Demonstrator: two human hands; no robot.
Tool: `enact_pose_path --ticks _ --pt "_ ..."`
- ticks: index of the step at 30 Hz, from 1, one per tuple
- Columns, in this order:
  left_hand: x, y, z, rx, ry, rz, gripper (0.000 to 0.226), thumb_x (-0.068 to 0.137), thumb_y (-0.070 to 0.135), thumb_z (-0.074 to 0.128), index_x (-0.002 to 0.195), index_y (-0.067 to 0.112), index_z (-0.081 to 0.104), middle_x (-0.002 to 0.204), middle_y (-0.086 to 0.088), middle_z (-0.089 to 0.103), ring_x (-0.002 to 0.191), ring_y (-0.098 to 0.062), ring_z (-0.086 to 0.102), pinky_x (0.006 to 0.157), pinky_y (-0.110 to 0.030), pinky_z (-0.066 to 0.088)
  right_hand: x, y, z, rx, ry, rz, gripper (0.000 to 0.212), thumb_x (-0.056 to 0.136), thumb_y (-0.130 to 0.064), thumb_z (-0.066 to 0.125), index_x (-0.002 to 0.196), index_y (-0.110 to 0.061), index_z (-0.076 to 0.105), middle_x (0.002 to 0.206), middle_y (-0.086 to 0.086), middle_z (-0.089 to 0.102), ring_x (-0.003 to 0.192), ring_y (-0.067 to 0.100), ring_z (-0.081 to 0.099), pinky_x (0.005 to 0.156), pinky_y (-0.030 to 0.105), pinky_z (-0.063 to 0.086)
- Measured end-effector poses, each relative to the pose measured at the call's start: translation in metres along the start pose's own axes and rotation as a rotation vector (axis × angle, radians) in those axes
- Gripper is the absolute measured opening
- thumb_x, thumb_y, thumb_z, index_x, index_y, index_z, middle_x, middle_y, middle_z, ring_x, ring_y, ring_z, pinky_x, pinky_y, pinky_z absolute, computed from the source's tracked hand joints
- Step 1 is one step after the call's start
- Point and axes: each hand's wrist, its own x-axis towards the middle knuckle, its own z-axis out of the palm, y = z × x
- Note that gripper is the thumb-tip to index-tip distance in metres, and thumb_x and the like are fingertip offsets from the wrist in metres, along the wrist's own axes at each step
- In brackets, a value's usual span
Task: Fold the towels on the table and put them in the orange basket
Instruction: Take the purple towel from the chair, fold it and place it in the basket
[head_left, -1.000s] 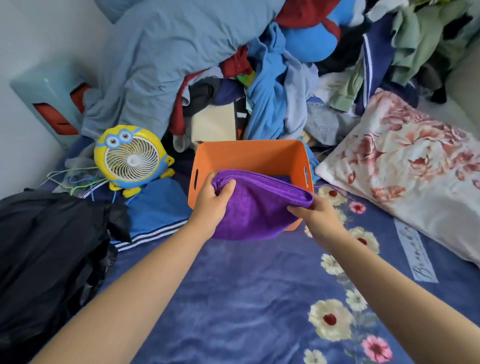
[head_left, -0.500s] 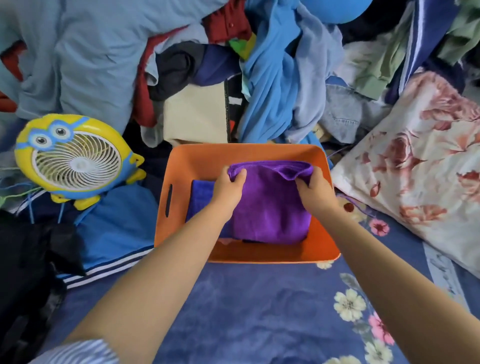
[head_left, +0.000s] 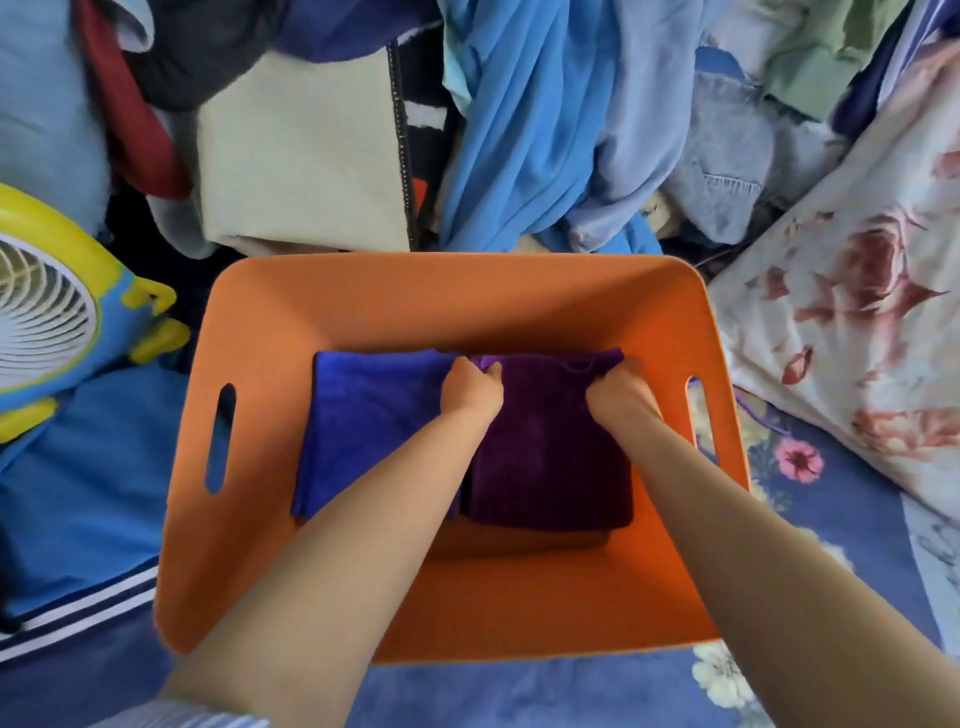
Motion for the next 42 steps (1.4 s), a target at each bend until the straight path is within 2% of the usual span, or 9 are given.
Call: enact_pose_path --ticks 5,10,13,16,22,28,30,33,42 --pt "0.010 -0.002 0.008 0.070 0.149 0.122 0.033 0.096 0.024 0.043 0.118 -0.001 0.044 0.120 -0.019 0.056 0.111 -0.035 0.053 0.084 -0.037 0.042 0.009 0.008 0.016 0.142 0.164 -0.119 0.035 0.093 -0.013 0.037 0.125 0.000 0.036 0.124 0.021 0.048 0.112 0.031 0.049 0.078 0.029 0.031" --pt "0.019 -0.008 0.006 0.230 0.180 0.245 0.032 0.095 0.024 0.046 0.117 0.002 0.047 0.117 -0.016 0.057 0.109 -0.032 0.055 0.082 -0.037 0.044 0.011 0.017 0.026 0.179 0.219 -0.108 0.032 0.094 -0.018 0.034 0.121 -0.002 0.038 0.117 0.020 0.051 0.105 0.032 0.051 0.075 0.030 0.031" --pt "0.024 -0.010 0.007 0.336 0.171 0.272 0.031 0.095 0.024 0.044 0.116 0.001 0.048 0.117 -0.017 0.058 0.110 -0.033 0.054 0.082 -0.038 0.044 0.019 0.017 0.028 0.138 0.158 -0.037 0.033 0.095 -0.018 0.033 0.123 0.000 0.038 0.124 0.021 0.048 0.113 0.033 0.048 0.080 0.030 0.034" --pt "0.026 -0.012 0.007 0.352 0.200 0.316 0.032 0.095 0.025 0.044 0.117 0.002 0.048 0.118 -0.015 0.057 0.109 -0.032 0.054 0.081 -0.038 0.045 0.028 0.015 0.033 0.088 0.181 0.011 0.048 0.098 -0.028 0.031 0.136 0.001 0.026 0.143 0.022 0.032 0.132 0.033 0.032 0.109 0.040 0.025" --pt "0.026 -0.018 0.009 0.450 0.280 0.446 0.035 0.093 0.030 0.048 0.120 0.007 0.049 0.122 -0.012 0.052 0.114 -0.028 0.049 0.078 -0.040 0.047 0.015 0.021 0.044 0.254 0.396 -0.445 0.035 0.095 -0.023 0.033 0.125 -0.008 0.045 0.133 0.012 0.046 0.126 0.026 0.039 0.110 0.032 0.024" --pt "0.008 -0.051 0.010 0.767 0.382 0.989 0.037 0.070 0.026 0.074 0.099 0.004 0.068 0.107 -0.015 0.067 0.101 -0.030 0.064 0.083 -0.040 0.052 0.032 0.038 0.048 -0.526 0.108 -0.756 0.046 0.098 -0.022 0.028 0.143 -0.013 0.025 0.155 0.003 0.013 0.144 0.024 0.000 0.115 0.037 -0.003" --pt "0.011 -0.062 0.014 0.917 0.138 0.898 0.058 0.086 0.040 0.054 0.131 0.005 0.047 0.140 -0.016 0.044 0.134 -0.026 0.037 0.110 -0.041 0.029 0.039 0.039 0.049 -0.577 0.080 -0.722 0.049 0.098 -0.030 0.026 0.145 -0.017 0.015 0.156 -0.002 0.007 0.144 0.021 -0.004 0.115 0.038 -0.006" --pt "0.024 -0.074 0.018 1.035 0.058 0.742 0.072 0.093 0.053 0.024 0.146 0.009 0.005 0.156 -0.011 0.000 0.144 -0.021 -0.006 0.116 -0.037 -0.007 0.042 0.043 0.052 -0.598 0.074 -0.709 0.052 0.098 -0.034 0.024 0.146 -0.019 0.010 0.156 -0.004 0.005 0.144 0.019 -0.004 0.115 0.037 -0.007" --pt "0.025 -0.061 0.021 1.171 -0.059 0.579 0.073 0.094 0.053 0.018 0.145 0.010 -0.010 0.155 -0.008 -0.013 0.143 -0.019 -0.016 0.114 -0.035 -0.013 0.034 0.041 0.053 -0.639 0.023 -0.616 0.053 0.098 -0.037 0.020 0.146 -0.023 0.002 0.156 -0.004 -0.006 0.143 0.020 -0.011 0.115 0.040 -0.007"
